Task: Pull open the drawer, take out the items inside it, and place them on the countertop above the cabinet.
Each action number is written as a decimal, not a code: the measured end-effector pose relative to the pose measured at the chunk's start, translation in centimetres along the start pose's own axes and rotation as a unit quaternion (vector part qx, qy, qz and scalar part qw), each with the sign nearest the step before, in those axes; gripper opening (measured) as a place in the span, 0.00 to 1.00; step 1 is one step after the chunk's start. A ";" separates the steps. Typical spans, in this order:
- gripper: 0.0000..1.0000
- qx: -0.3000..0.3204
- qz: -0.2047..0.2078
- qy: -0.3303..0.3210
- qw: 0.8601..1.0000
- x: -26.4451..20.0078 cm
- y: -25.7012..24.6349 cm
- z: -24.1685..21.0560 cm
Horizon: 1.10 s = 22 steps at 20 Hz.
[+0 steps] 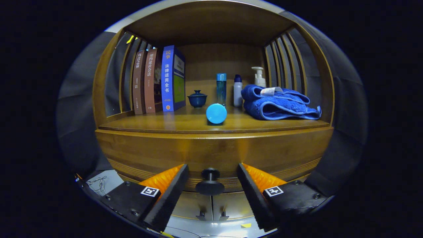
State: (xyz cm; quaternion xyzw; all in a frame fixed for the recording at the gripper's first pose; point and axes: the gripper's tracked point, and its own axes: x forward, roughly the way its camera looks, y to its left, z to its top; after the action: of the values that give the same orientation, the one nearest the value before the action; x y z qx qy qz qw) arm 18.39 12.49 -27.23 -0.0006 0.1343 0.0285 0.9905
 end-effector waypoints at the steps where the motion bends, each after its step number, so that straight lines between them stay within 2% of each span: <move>1: 1.00 -0.006 -0.001 0.000 1.000 -0.2 -0.1 0.2; 6: 1.00 0.004 0.004 -0.018 1.000 -2.4 0.1 3.0; 11: 1.00 0.034 0.005 -0.052 0.998 -5.7 -0.5 8.5; 18: 0.99 -0.009 -0.005 -0.083 0.996 -10.5 -0.7 15.4; 22: 0.99 -0.013 0.002 -0.093 0.996 -11.9 0.4 18.5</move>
State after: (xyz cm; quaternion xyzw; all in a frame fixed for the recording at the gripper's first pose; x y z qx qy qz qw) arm 11.86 12.36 -6.25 -0.0103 0.0414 0.0318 0.9986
